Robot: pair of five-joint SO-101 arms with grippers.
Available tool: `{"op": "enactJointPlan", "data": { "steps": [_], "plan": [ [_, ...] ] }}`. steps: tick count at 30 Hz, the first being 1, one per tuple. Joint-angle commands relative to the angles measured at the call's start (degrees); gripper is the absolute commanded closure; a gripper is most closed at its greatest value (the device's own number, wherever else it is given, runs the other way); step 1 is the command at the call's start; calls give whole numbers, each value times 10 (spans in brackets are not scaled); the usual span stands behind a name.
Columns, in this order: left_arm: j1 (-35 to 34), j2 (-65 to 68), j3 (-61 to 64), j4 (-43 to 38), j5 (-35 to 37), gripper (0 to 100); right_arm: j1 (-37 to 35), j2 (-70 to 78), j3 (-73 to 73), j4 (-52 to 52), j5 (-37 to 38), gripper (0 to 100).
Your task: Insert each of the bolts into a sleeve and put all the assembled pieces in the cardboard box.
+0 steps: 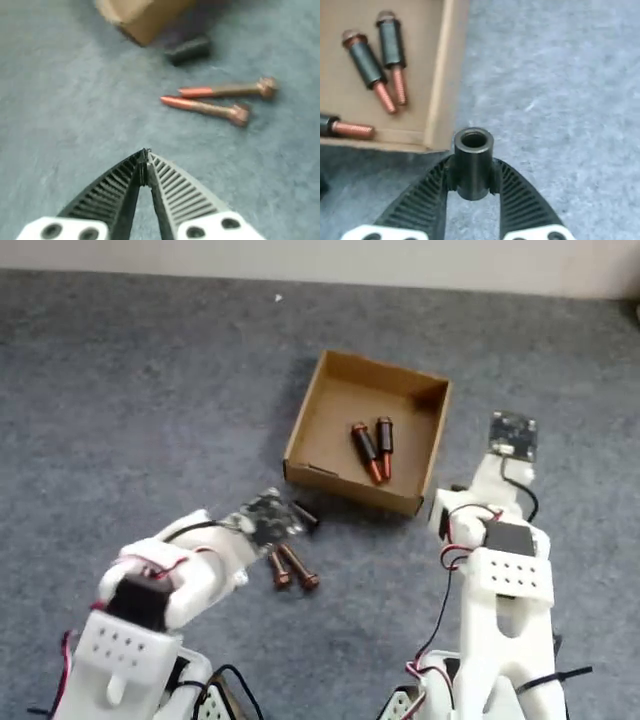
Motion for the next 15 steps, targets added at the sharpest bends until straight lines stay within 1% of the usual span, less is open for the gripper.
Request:
{"op": "enactJointPlan", "data": {
  "steps": [1, 3, 6, 8, 15],
  "plan": [
    [62, 126, -64, -3, -52, 992, 24, -15, -4, -28, -10, 992],
    [82, 178, -88, -3, -77, 980, 36, -15, -3, -36, -10, 992],
    [102, 243, -115, -4, -110, 901, 49, -15, -3, -37, -10, 992],
    [112, 276, -124, -21, -133, 863, 49, -15, -3, -37, -10, 992],
    [121, 364, -128, -102, -253, 861, 47, -15, 12, -51, -10, 992]
  ]
}}
